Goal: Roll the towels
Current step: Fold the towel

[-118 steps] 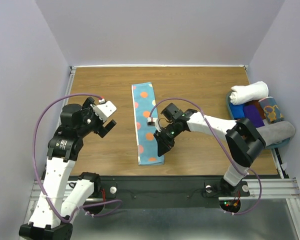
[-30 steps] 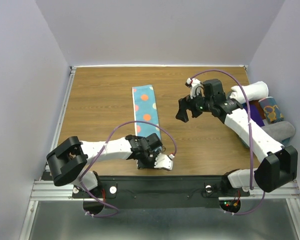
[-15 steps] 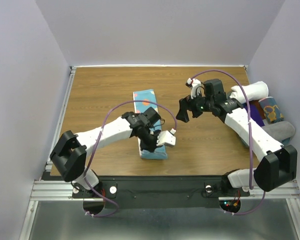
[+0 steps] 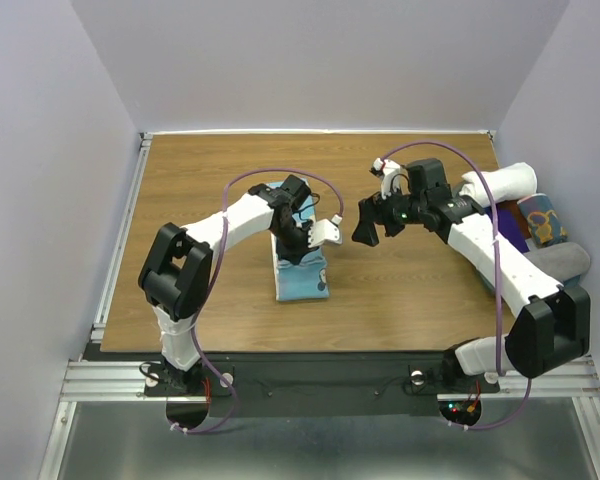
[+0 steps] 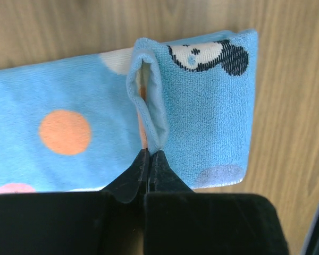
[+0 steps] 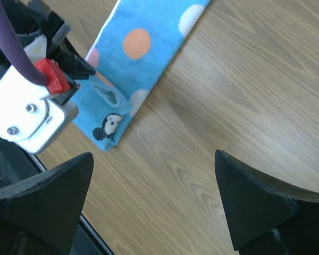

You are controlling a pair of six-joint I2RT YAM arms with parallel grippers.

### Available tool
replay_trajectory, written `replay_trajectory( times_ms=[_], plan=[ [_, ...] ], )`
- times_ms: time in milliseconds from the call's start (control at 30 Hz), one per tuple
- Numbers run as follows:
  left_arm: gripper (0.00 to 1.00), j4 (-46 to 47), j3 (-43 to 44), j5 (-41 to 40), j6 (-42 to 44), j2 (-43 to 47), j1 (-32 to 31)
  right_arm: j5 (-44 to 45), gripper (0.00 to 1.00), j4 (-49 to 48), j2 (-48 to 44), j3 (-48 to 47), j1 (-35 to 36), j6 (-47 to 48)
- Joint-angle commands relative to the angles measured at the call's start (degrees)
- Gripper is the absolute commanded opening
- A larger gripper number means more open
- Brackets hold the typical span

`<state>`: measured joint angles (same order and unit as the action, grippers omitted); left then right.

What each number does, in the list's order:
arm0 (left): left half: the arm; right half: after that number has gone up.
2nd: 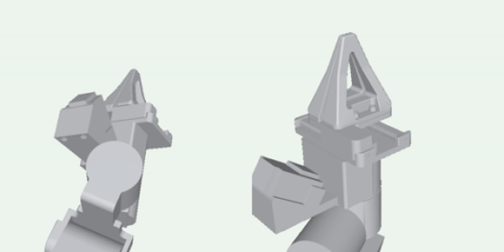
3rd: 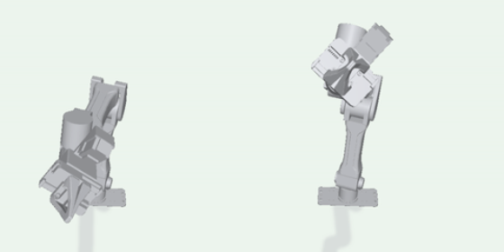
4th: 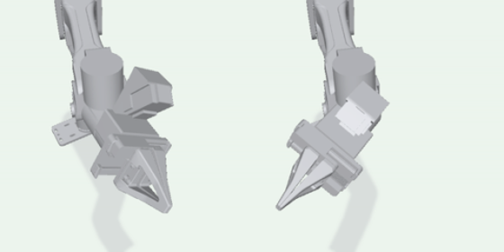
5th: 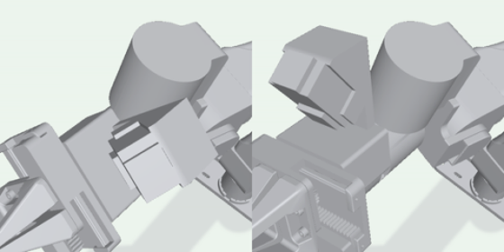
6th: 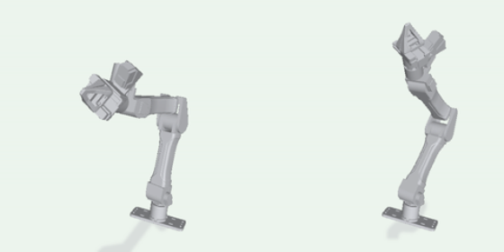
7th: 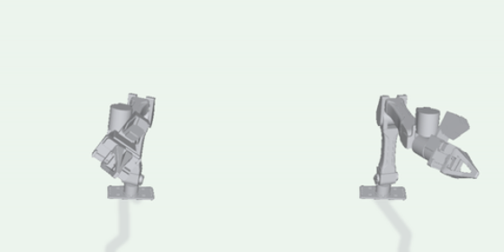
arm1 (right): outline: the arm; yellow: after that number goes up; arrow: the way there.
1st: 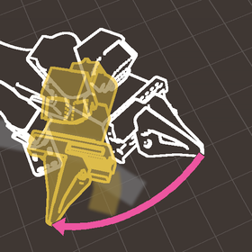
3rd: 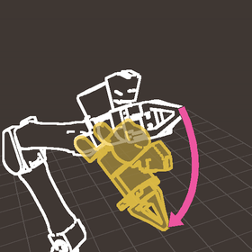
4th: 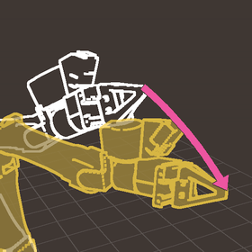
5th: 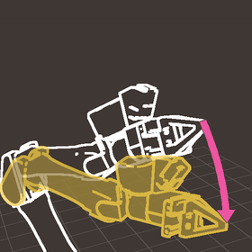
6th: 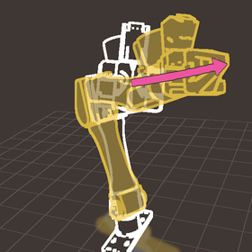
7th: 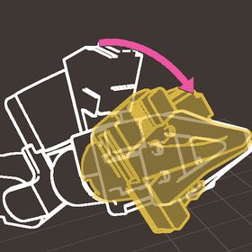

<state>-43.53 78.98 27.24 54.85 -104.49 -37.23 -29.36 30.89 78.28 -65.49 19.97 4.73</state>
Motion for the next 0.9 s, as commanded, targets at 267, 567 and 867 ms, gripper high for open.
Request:
replay_trajectory(
  times_ms=[267,567,867],
  plan=[
    [0.00,-0.59,3.64,-1.32,3.16,-2.65,1.20,-2.63,1.00,-0.84,2.14,0.63,-1.16,1.24],
    [0.00,-1.99,4.69,-0.97,2.89,-3.62,2.60,-3.33,1.00,-0.84,2.58,0.98,-1.25,1.16],
    [0.00,-2.09,6.45,-2.46,3.86,-5.73,3.92,-3.51,1.00,-0.84,3.11,0.98,-1.33,1.16]
  ],
)
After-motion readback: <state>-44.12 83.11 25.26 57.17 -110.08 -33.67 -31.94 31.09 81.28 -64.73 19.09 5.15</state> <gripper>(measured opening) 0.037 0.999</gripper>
